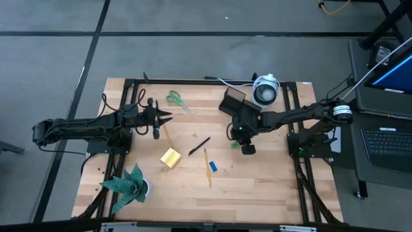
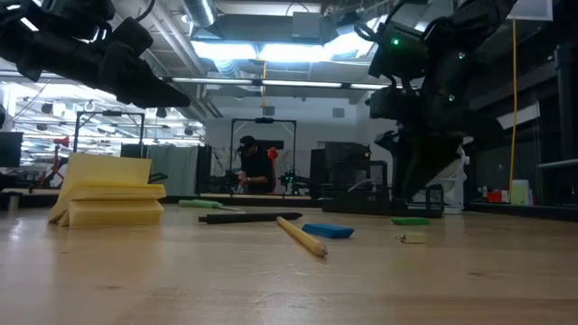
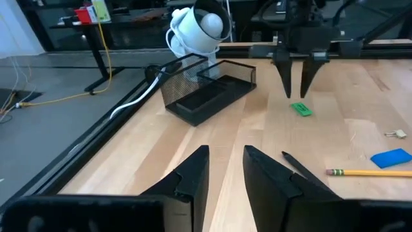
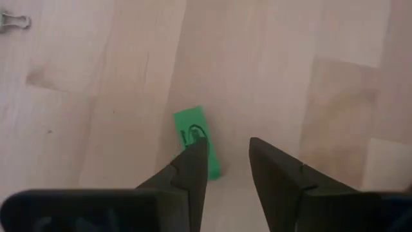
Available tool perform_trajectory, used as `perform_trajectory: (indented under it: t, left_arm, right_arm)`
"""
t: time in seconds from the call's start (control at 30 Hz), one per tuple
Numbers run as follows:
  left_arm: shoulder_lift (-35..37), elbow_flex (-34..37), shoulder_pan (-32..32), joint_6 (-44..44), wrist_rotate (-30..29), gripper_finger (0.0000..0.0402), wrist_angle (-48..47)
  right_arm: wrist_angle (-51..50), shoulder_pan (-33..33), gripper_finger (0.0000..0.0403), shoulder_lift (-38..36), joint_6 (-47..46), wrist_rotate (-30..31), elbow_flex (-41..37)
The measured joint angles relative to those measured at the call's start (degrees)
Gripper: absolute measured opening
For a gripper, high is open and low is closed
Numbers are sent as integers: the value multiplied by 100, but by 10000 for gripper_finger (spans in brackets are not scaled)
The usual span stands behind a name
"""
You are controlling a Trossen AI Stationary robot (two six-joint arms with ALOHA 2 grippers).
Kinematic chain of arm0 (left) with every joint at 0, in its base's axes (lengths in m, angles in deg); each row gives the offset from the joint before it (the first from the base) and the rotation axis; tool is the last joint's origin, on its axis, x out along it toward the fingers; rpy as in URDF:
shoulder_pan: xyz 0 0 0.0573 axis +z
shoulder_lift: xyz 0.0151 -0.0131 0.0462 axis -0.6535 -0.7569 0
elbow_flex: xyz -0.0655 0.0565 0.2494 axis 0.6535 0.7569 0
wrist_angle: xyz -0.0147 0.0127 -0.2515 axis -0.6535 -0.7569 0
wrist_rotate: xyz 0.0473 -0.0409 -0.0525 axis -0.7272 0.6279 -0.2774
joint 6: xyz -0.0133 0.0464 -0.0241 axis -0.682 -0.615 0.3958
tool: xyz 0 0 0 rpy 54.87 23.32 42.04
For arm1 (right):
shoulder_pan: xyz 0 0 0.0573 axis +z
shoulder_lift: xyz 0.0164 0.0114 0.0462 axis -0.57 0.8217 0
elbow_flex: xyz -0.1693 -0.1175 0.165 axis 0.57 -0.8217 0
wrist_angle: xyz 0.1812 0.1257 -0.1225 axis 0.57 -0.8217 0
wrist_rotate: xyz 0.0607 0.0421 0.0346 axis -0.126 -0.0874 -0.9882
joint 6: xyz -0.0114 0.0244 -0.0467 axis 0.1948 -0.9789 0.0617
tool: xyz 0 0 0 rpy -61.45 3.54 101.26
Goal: Pick and place office supplies into organizer
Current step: Put the green eraser into the metal mesh desk organizer
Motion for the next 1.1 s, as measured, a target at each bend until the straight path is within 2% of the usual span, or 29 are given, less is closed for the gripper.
perform_trajectory:
  t: [0.1, 0.4, 0.63, 0.73, 0.83, 1.1]
  left_arm:
    - [0, 0, 2, 0, -4, 98, 0]
    - [0, 0, 0, 87, -66, 103, -4]
    - [0, 0, 0, 112, -68, 105, -4]
    - [0, 0, 2, 135, -68, 106, -4]
    - [0, 0, 0, 134, -68, 107, -4]
    - [0, 0, 0, 95, -69, 106, -4]
  right_arm:
    - [40, 96, 120, 44, -1, 201, 0]
    - [44, 314, 120, 37, -384, 227, 0]
    - [96, 377, 120, 35, -1370, 228, 0]
    - [74, 396, 120, 35, -1364, 229, 0]
    - [111, 454, 120, 35, -918, 403, 0]
    - [200, 479, 119, 35, -905, 440, 0]
